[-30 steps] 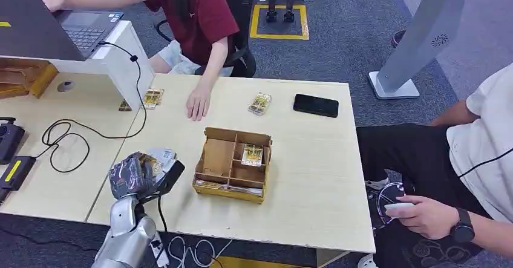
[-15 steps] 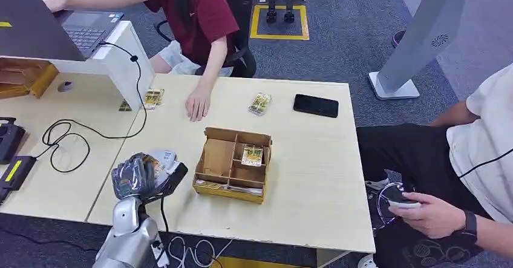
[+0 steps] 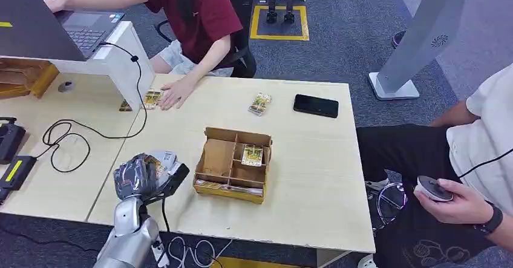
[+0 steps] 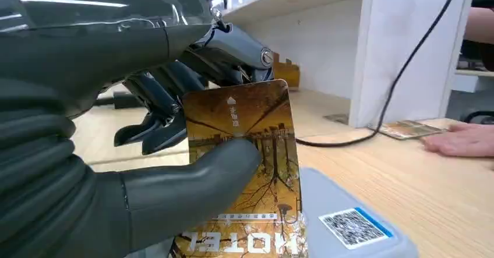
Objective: Pass the card to the sensor for recognition and then transmit it.
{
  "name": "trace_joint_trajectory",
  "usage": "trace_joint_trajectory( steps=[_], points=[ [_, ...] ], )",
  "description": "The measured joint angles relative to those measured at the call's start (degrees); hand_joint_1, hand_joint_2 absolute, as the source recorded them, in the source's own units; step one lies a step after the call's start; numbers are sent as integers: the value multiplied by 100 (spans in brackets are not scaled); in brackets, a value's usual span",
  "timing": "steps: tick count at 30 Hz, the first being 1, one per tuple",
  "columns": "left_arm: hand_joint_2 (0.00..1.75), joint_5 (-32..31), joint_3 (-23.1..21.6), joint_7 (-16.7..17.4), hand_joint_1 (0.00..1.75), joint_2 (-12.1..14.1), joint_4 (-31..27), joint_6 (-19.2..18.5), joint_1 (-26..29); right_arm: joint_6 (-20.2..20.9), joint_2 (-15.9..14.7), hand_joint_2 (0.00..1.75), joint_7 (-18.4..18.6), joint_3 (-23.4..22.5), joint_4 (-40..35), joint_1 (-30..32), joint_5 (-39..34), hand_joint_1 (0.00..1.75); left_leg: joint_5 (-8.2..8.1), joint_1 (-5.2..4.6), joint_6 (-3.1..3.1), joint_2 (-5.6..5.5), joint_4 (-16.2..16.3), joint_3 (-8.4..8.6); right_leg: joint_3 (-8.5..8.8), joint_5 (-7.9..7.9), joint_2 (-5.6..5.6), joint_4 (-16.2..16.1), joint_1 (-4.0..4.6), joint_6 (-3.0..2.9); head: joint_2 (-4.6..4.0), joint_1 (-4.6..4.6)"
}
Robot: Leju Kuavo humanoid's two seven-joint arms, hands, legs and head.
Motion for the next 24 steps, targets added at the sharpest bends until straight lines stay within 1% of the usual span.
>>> trace_joint_trajectory(
  steps=[3,5,7,8,9,11,13,15,16,19,24],
  points=[
    [175,882,125,-728,175,-57,-9,-123,0,-17,0,0,-4,0,-2,0,0,0,0,0,0,0,0,0,0,0,-1,0,0,0,0,0],
    [175,1655,223,-1342,175,-94,-118,-308,17,-20,0,0,-7,0,0,1,0,0,0,0,0,0,0,-1,-1,0,-1,0,0,0,0,-2],
    [175,2690,312,-1979,175,-146,-396,-632,75,-37,0,0,-7,0,0,3,0,0,1,0,0,0,0,0,-2,0,-2,0,0,0,0,0],
    [175,3368,337,-2289,175,-168,-624,-862,118,-48,0,0,-4,0,0,3,0,0,1,0,0,0,0,-1,-3,0,-2,0,0,0,0,0],
    [175,3963,345,-2434,175,-188,-894,-1116,164,-52,0,0,-4,0,0,3,0,0,1,1,0,0,0,-3,-6,0,0,0,1,0,0,0],
    [175,4587,347,-2419,175,-207,-1397,-1413,224,-54,0,0,-4,0,0,10,0,0,1,1,0,1,0,-11,-14,0,0,0,1,0,0,2],
    [175,5049,347,-2423,175,-214,-1712,-1567,227,-70,0,0,0,0,0,9,0,0,1,0,0,0,0,-12,-15,1,0,0,0,0,0,0],
    [175,5585,350,-2502,175,-210,-1983,-1598,225,-76,0,0,11,4,0,10,0,0,1,1,0,0,0,-13,-16,0,0,0,1,0,0,0],
    [175,5737,352,-2541,175,-203,-2068,-1606,225,-79,0,0,15,4,0,10,0,0,1,1,0,0,0,-15,-17,0,0,0,1,0,0,0],
    [175,5995,358,-2627,175,-194,-2280,-1648,224,-101,0,0,35,13,0,6,0,0,0,1,0,0,0,-18,-19,0,0,0,1,0,0,0],
    [175,6053,361,-2657,175,-194,-2422,-1663,225,-111,2,0,55,24,0,7,0,0,0,0,0,0,0,-22,-22,0,0,-1,0,0,0,0]
  ],
)
